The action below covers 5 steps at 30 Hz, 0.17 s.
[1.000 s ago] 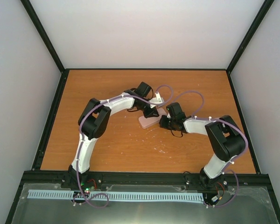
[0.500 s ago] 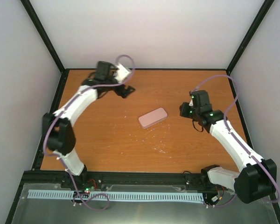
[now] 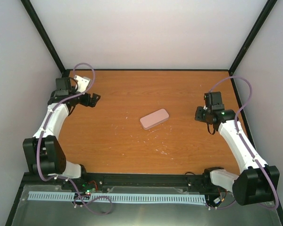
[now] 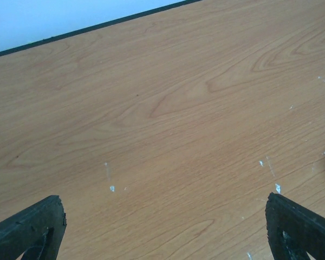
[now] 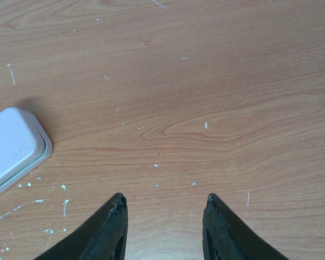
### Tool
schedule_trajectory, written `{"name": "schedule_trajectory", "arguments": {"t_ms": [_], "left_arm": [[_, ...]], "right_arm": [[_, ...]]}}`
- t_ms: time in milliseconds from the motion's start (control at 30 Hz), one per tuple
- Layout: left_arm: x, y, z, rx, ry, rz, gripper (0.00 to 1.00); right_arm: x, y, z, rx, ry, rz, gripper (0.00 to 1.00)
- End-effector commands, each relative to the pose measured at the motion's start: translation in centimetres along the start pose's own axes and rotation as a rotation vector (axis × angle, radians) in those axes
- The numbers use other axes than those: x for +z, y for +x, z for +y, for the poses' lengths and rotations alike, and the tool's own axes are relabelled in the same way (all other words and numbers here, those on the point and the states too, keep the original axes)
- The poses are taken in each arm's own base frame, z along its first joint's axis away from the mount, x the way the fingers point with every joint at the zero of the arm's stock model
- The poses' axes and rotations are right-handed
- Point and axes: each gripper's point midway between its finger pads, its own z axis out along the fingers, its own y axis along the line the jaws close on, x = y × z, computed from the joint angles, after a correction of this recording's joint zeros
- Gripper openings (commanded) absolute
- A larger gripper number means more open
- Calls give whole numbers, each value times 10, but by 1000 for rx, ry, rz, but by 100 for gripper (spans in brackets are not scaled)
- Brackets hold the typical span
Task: Organize the sunglasses
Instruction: Reset both arms
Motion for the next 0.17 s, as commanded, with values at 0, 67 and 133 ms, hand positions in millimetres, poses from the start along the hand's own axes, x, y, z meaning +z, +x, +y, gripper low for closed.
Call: {"name": "schedule_trajectory", "arguments": {"t_ms": [0, 67, 133], "left_arm": [[-12, -11, 0, -12, 17, -53, 99], [-10, -8, 0, -19, 24, -46, 99], [-9, -7, 0, -29, 27, -42, 100]], "right_arm": [[-8, -13, 0, 7, -5, -34, 38], [-7, -12, 3, 9, -23, -33, 35], [-7, -12, 3, 16, -26, -35, 37]]}}
